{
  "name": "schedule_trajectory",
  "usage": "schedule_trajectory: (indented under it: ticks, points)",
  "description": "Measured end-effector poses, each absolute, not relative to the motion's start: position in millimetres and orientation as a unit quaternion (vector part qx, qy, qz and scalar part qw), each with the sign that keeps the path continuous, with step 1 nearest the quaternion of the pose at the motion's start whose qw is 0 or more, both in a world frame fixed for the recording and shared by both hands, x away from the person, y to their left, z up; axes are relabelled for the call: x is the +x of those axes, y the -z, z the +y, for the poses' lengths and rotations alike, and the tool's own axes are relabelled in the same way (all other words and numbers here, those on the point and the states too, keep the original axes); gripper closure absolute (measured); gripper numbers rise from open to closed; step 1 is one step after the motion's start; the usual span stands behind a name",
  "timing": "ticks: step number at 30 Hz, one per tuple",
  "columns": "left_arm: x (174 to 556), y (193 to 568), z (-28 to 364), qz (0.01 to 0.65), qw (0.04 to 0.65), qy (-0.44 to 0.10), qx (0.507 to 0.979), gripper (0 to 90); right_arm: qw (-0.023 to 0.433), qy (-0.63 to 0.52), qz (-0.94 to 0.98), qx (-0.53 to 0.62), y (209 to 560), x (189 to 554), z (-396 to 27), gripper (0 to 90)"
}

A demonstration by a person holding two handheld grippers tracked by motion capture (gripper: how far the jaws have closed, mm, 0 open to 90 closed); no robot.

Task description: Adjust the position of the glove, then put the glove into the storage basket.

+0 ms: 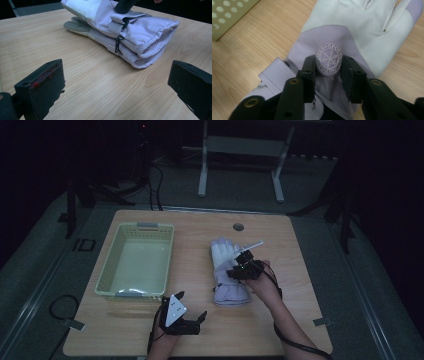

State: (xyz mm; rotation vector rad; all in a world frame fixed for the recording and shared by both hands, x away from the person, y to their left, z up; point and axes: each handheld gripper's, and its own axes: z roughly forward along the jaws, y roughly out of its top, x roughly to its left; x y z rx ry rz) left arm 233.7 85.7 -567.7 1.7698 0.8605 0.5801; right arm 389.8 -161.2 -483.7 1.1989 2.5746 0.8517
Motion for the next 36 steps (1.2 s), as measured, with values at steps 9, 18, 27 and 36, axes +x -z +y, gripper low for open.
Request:
schedule_trajectory:
  ticks: [9,18,27,36]
  points:
    - [234,568,87,0.352,0.523,-0.227,0.742,0.6,0.055,-0.345,0.856,0.382,477,384,-175,16.3]
    - [237,567,85,0.339,0.523,-0.199,0.756,0.7,0.106,-0.380,0.858,0.328,472,374,-190,16.7]
    - [241,561,81,0.360,0.491,-0.183,0.772,0.7,0.131,-0.401,0.851,0.313,472,361,-205,15.4]
    - [239,552,77,0.333,0.504,-0.149,0.783,0.7,0.130,-0.418,0.837,0.327,478,356,-227,12.4]
